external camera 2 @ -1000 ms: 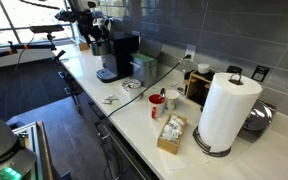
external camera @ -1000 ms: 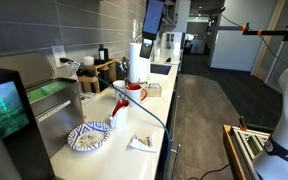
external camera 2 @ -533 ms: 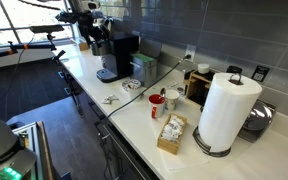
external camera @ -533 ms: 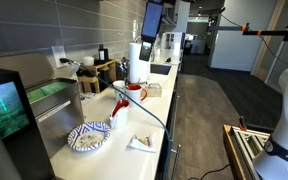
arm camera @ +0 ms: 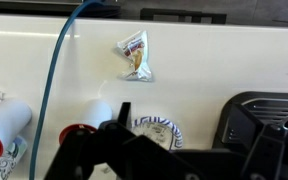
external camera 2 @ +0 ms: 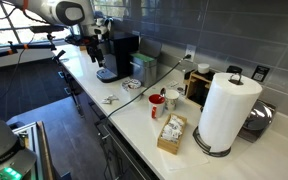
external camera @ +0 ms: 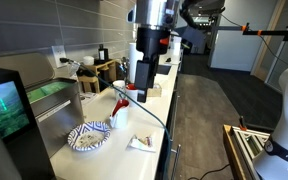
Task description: Place the white sachet on the black and white plate.
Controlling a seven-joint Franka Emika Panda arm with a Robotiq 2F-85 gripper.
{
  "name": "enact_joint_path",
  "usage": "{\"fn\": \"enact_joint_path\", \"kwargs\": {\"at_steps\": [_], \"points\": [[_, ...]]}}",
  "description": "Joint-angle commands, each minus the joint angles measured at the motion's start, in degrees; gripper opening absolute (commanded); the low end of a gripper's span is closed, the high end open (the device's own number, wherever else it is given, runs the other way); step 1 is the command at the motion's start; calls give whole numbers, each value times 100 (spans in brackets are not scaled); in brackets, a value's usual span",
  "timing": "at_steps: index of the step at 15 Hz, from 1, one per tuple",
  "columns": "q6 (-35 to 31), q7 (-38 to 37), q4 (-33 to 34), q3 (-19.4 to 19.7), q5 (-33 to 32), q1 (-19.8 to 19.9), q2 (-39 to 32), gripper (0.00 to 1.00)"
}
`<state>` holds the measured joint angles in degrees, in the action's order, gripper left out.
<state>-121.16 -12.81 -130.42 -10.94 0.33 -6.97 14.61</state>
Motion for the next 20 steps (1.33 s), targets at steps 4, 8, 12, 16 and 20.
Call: {"fn": "enact_joint_path", "kwargs": {"at_steps": [4, 8, 12, 16, 20], "points": [[-106, -279, -295, 24, -12, -5, -241, 100], [-210, -337, -353, 23, -76, 19, -286, 100], [-1361, 320, -1050, 209, 107, 16, -428, 100], [-2480, 709, -1677, 461, 563, 36, -725, 100], [-2988, 183, -1861, 445, 858, 42, -993, 100]]}}
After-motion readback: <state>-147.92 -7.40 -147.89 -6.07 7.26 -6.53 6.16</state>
